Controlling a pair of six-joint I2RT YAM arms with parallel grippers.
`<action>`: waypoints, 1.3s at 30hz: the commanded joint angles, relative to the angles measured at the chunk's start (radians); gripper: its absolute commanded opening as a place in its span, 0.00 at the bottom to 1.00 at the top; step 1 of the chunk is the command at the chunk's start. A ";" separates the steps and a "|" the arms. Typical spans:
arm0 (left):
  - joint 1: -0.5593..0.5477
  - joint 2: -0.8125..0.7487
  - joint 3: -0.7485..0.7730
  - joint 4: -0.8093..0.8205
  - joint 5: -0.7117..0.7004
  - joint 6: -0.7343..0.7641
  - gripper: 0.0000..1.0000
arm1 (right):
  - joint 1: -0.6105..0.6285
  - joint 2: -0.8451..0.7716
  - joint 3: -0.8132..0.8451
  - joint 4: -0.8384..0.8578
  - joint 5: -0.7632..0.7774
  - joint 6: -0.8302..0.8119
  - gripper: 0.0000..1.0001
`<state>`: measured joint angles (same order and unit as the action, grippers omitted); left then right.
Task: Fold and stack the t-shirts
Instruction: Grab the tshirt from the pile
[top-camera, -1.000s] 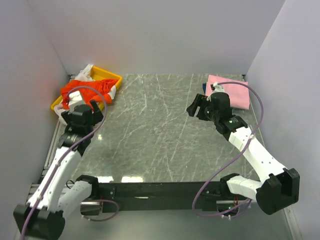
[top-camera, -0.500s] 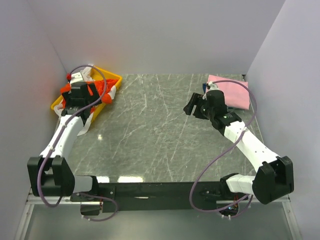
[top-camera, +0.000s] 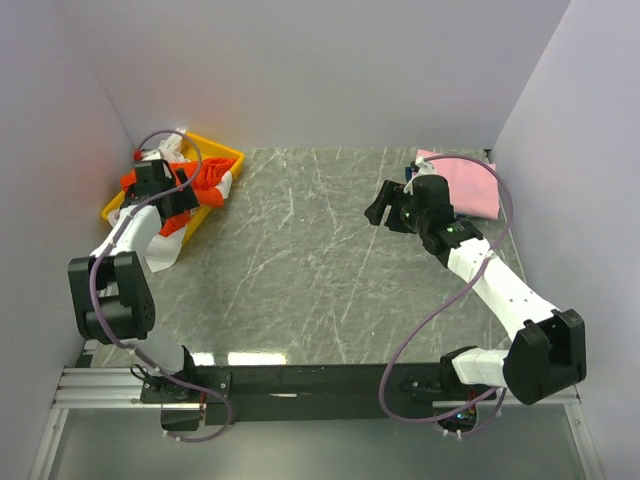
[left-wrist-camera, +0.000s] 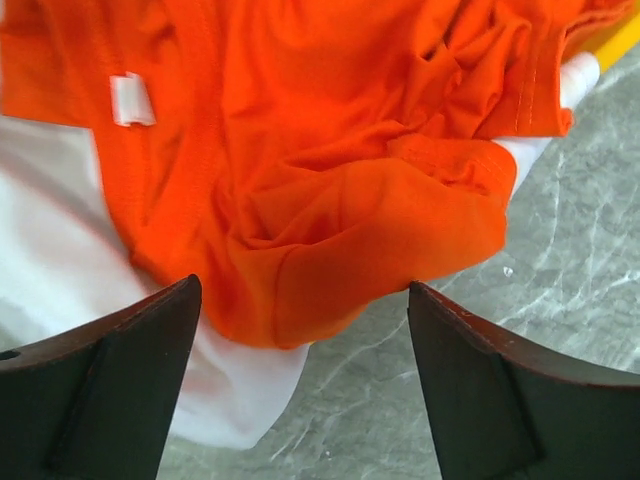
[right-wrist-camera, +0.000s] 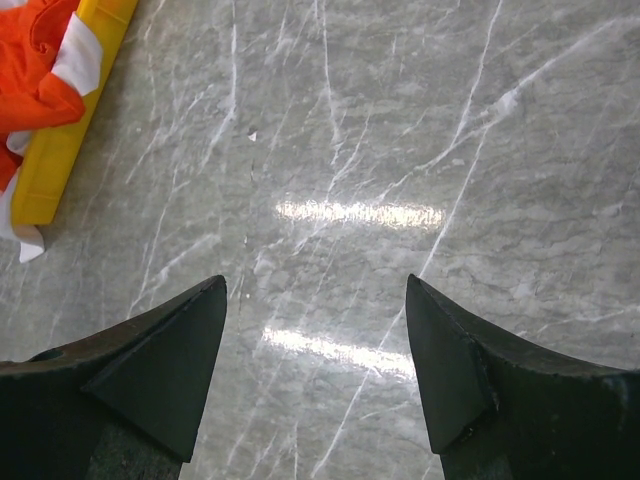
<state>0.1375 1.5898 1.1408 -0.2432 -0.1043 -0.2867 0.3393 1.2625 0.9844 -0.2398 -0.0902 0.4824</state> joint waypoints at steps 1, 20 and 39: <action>0.004 0.048 0.059 0.041 0.110 -0.017 0.86 | -0.005 0.014 0.056 0.019 0.009 -0.014 0.79; 0.050 0.033 0.316 -0.119 -0.026 -0.066 0.00 | -0.006 0.048 0.095 0.014 -0.002 -0.024 0.78; 0.054 -0.152 0.685 0.134 0.092 -0.203 0.00 | -0.006 0.057 0.109 0.025 -0.016 -0.030 0.78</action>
<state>0.1932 1.5612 1.8324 -0.3035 -0.1242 -0.4244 0.3393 1.3281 1.0496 -0.2462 -0.1062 0.4660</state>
